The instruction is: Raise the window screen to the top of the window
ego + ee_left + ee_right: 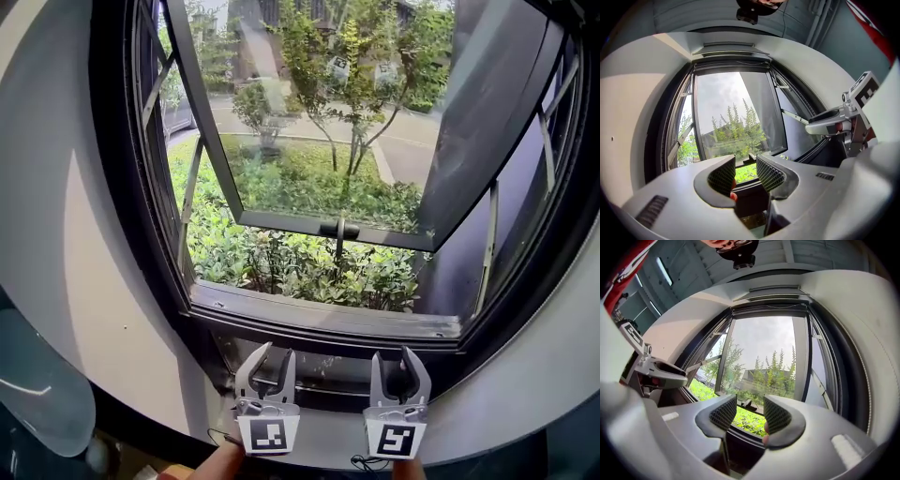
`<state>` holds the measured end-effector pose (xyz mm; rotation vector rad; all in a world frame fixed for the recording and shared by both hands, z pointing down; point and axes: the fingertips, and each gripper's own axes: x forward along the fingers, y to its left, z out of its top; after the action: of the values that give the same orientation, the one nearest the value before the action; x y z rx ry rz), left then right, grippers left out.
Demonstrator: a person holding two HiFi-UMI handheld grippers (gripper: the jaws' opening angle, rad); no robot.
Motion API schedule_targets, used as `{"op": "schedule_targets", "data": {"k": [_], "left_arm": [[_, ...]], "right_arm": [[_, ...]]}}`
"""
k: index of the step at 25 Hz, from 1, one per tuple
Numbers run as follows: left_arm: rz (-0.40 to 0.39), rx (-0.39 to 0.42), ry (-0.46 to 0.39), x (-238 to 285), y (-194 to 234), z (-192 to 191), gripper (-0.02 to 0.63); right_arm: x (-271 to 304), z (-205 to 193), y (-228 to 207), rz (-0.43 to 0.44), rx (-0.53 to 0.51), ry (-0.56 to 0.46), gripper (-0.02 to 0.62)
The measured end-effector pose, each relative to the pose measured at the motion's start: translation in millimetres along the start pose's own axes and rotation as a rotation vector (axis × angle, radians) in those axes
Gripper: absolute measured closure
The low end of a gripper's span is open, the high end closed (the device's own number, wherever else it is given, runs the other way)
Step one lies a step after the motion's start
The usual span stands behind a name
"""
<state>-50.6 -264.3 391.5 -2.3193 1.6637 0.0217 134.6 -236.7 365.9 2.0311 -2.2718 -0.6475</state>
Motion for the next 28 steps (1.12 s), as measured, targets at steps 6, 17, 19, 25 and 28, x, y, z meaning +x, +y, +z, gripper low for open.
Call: {"op": "schedule_targets", "data": {"k": [6, 17, 19, 25, 28], "left_arm": [[0.008, -0.023, 0.051, -4, 4, -21, 0.483], [0.023, -0.036, 0.073, -3, 5, -31, 0.483], [0.018, -0.026, 0.075, -2, 4, -31, 0.483], [-0.001, -0.029, 0.078, 0, -1, -32, 0.483], [-0.014, -0.03, 0.083, 1, -3, -32, 0.489]], "right_arm": [[-1, -20, 16, 0.005, 0.061, 0.063, 0.408], [-3, -30, 23, 0.038, 0.08, 0.072, 0.41], [-3, -32, 25, 0.054, 0.08, 0.059, 0.41], [-4, -34, 26, 0.062, 0.089, 0.048, 0.437], [-5, -34, 28, 0.068, 0.079, 0.045, 0.457]]}}
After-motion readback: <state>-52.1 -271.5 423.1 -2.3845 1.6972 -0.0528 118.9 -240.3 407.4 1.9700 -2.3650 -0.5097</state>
